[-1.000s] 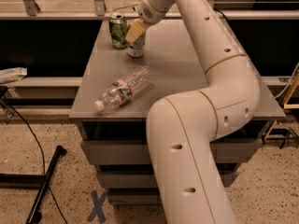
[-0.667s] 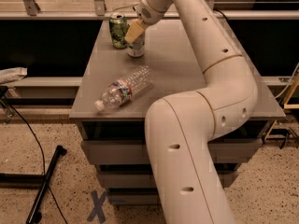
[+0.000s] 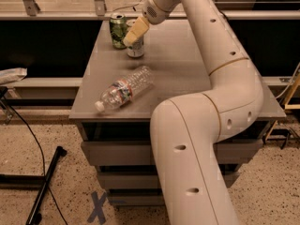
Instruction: Move 7up can near green can
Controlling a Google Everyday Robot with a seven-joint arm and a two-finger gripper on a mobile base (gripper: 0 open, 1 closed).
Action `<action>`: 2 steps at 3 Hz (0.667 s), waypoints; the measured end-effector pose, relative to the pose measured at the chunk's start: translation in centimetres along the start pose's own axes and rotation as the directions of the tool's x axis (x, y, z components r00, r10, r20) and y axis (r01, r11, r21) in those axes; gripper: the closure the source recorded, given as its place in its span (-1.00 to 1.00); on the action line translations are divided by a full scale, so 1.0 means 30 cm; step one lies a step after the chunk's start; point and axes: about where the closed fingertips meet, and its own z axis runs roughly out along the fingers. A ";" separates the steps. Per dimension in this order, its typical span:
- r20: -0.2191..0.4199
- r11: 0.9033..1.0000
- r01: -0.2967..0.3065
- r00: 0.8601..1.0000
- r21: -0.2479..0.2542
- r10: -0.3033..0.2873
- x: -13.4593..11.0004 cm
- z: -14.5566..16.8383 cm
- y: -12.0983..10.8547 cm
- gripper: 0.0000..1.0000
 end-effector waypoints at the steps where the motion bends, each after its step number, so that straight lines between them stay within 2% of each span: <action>1: 0.072 0.997 -0.067 0.995 0.032 0.064 0.066 -0.159 -0.076 -1.00; 2: 0.123 0.991 -0.110 0.987 0.083 0.099 0.131 -0.318 -0.143 -1.00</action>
Offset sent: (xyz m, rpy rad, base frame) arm -0.0274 -0.1674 0.0936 0.1507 -0.1298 -0.2127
